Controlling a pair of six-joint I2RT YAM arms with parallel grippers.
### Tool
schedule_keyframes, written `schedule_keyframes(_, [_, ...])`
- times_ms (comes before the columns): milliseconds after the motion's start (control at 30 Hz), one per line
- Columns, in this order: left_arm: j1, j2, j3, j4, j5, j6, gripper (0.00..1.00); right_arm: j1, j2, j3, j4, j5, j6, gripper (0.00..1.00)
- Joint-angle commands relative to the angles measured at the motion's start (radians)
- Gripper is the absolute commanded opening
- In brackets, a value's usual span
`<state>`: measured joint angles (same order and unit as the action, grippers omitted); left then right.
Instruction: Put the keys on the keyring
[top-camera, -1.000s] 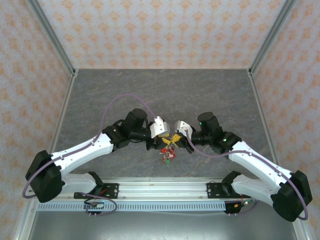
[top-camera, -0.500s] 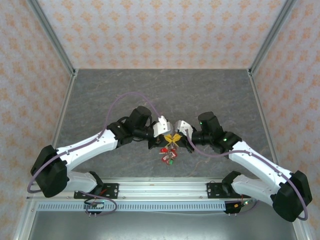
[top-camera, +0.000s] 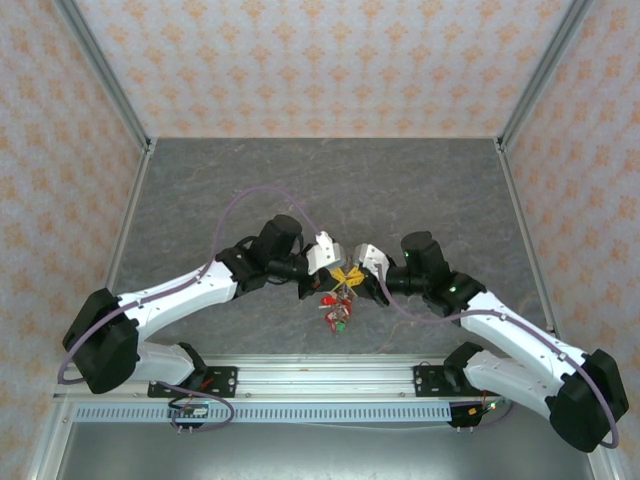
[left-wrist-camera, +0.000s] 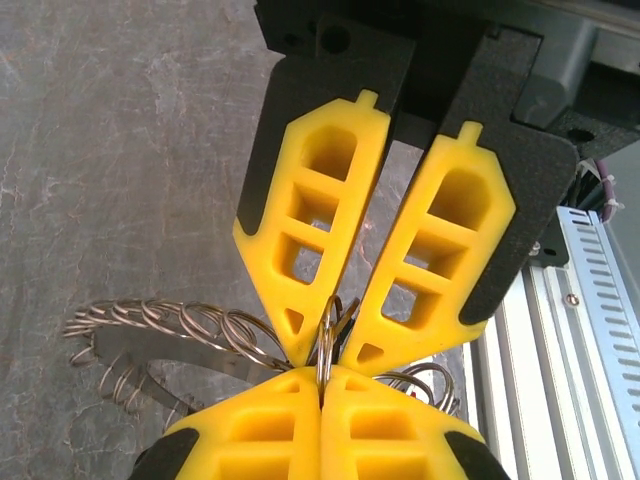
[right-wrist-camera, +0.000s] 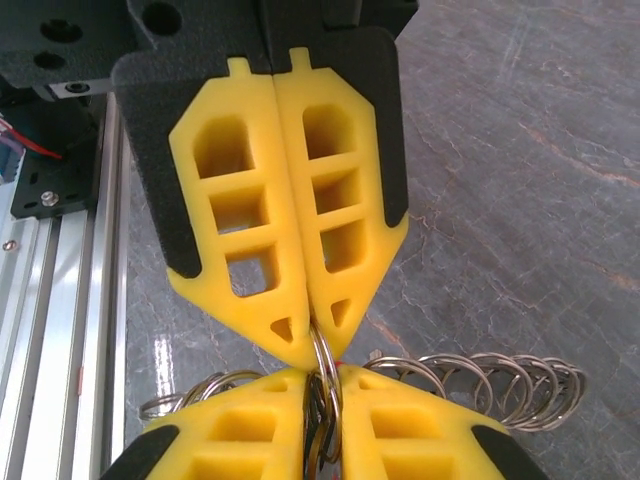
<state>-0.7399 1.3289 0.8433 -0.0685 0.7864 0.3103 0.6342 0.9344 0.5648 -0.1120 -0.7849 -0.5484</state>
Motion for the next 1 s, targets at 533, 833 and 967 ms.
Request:
schedule_keyframes(533, [0.009, -0.075, -0.058, 0.176, 0.022, -0.095, 0.02, -0.03, -0.005, -0.042, 0.185, -0.054, 0.059, 0.0])
schedule_keyframes(833, [-0.005, -0.017, 0.061, -0.105, -0.005, 0.067, 0.2, -0.027, 0.014, 0.052, 0.054, -0.08, -0.02, 0.0])
schedule_keyframes(967, [-0.014, 0.012, 0.1, -0.177, -0.016, 0.102, 0.23, -0.026, 0.024, 0.074, 0.031, -0.088, -0.039, 0.0])
